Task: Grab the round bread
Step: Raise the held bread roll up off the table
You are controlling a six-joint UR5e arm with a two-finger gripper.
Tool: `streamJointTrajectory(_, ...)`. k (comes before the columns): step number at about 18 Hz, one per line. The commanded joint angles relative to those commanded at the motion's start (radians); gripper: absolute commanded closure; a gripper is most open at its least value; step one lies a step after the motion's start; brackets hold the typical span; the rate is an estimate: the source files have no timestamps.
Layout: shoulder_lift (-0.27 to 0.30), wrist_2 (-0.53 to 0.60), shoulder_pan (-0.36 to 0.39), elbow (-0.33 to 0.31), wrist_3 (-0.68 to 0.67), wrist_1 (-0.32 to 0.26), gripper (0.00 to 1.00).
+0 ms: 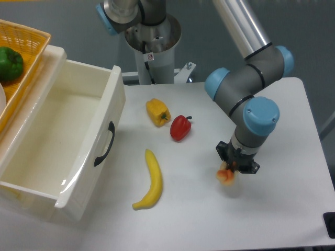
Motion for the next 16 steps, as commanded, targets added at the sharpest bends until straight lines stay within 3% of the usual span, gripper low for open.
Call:
streamJointTrajectory(9, 0.026, 0.011, -0.031, 0.058, -0.002, -0.045, 1.0)
streamJointTrajectory(16, 0.052, 0.026, -0.037, 0.066, -0.003, -0.045, 1.0)
